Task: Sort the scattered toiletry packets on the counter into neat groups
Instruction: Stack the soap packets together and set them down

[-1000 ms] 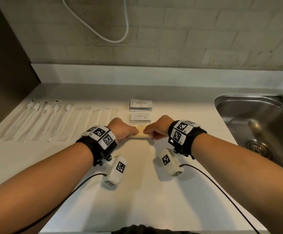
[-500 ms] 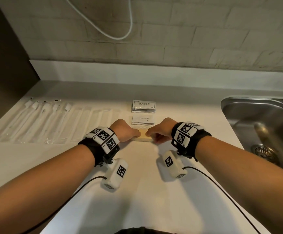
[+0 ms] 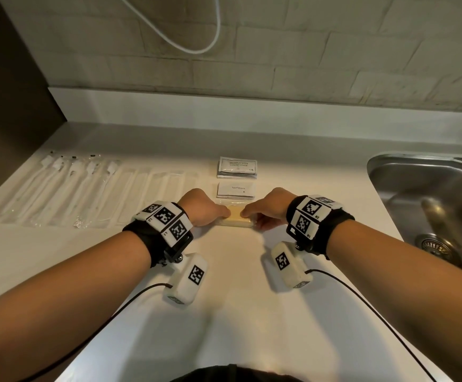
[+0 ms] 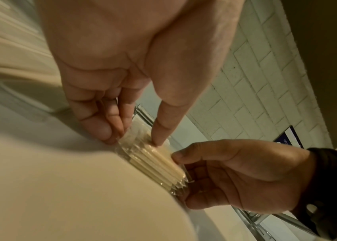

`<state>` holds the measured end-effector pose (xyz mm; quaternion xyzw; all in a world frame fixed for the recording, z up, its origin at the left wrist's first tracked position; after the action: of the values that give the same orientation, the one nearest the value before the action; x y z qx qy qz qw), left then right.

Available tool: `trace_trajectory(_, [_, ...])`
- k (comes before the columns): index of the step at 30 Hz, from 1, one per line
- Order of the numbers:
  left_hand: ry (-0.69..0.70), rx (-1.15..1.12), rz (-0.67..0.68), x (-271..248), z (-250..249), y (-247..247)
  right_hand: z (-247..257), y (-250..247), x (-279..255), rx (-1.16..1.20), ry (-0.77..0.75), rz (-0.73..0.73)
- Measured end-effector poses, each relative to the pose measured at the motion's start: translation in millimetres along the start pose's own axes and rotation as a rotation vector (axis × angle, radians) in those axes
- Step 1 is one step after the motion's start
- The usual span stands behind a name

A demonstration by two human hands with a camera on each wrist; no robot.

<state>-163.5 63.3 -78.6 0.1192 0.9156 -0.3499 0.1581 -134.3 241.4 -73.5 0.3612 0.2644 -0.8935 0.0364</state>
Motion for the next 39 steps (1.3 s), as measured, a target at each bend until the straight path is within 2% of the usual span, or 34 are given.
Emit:
trace_trajectory(11, [-0.003,-0.014,-0.001,-3,3,-4,-5,1,-11,0.049,0.046,0.063])
trace_trajectory(21, [0.025,-0.063,0.000,-10,-4,0,-6,-6,-6,-0.017,0.003,-0.081])
trace_trajectory(30, [0.030,-0.117,0.027,-12,-5,3,-4,-6,-9,-0.049,0.000,-0.104])
trace_trajectory(39, [0.044,-0.072,0.020,-12,-7,2,-2,-6,-10,-0.078,-0.004,-0.107])
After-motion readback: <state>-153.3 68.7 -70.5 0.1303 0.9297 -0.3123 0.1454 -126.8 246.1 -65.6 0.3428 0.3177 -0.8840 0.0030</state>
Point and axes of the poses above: each hand's wrist, its own x-axis towards the middle knuckle, its own y-axis out of the palm, z = x × y, the point moved 10 cm from there along x, towards the middle knuckle, and after that the axes turned 5 degrees about y, right-handed, at the moved point
